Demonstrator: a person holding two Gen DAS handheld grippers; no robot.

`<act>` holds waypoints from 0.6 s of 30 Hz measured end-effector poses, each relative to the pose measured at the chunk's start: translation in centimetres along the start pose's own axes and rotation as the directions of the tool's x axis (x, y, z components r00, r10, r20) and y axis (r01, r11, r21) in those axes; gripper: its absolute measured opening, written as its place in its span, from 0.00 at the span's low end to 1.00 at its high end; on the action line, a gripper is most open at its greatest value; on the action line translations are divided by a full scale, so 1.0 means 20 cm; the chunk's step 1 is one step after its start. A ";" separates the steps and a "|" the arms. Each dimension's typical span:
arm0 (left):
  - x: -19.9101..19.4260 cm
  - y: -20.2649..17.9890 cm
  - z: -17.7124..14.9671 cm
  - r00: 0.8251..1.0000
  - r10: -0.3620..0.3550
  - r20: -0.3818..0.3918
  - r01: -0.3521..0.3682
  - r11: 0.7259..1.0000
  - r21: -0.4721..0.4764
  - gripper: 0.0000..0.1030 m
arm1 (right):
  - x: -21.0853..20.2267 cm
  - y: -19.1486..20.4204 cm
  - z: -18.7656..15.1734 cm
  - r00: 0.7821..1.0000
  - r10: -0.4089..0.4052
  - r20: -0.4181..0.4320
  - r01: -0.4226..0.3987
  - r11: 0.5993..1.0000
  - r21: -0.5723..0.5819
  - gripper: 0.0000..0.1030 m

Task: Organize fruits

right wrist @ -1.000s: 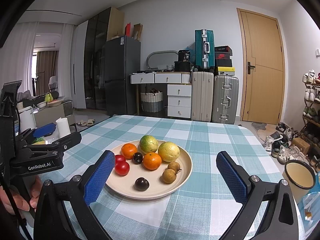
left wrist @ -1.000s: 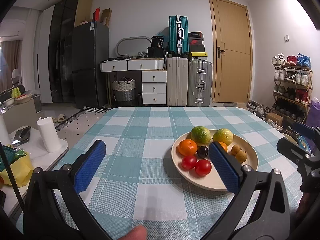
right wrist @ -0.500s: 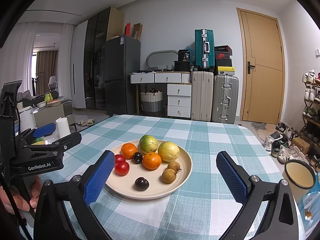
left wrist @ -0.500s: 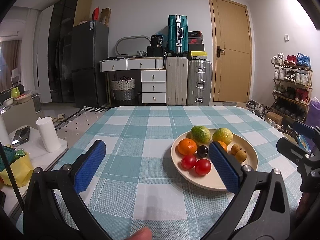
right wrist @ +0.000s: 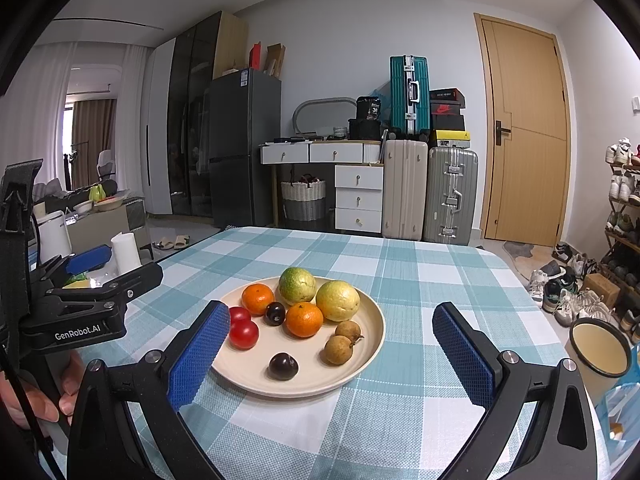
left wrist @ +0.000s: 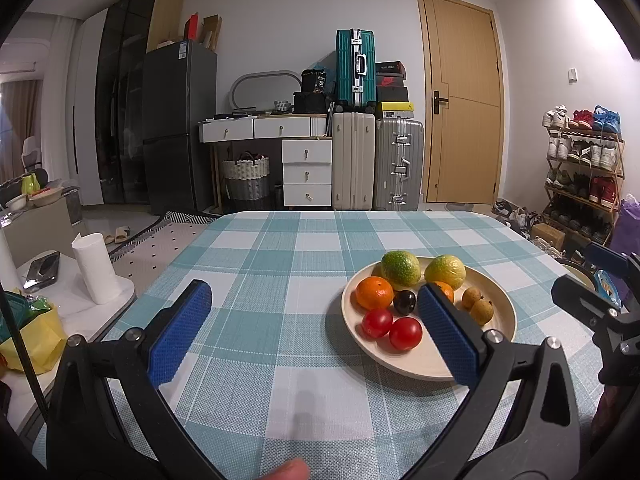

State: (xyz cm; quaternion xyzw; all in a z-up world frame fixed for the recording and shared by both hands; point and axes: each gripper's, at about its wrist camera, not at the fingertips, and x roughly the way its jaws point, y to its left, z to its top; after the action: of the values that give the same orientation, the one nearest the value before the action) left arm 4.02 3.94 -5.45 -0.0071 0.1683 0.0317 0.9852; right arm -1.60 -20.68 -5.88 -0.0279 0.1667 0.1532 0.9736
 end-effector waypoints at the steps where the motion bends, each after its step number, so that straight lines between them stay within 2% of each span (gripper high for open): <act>1: 0.00 0.00 0.00 1.000 0.000 0.000 0.000 1.000 0.000 1.00 | 0.00 0.00 0.00 1.000 0.000 0.001 0.000 1.000 0.000 1.00; 18: 0.00 0.00 0.00 1.000 0.000 -0.002 0.000 1.000 0.000 1.00 | 0.00 0.00 0.00 1.000 0.000 0.002 0.000 1.000 0.001 1.00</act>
State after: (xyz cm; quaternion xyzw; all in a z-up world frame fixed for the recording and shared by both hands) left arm 4.05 3.98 -5.48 -0.0072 0.1692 0.0318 0.9850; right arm -1.62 -20.75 -5.96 -0.0274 0.1657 0.1532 0.9738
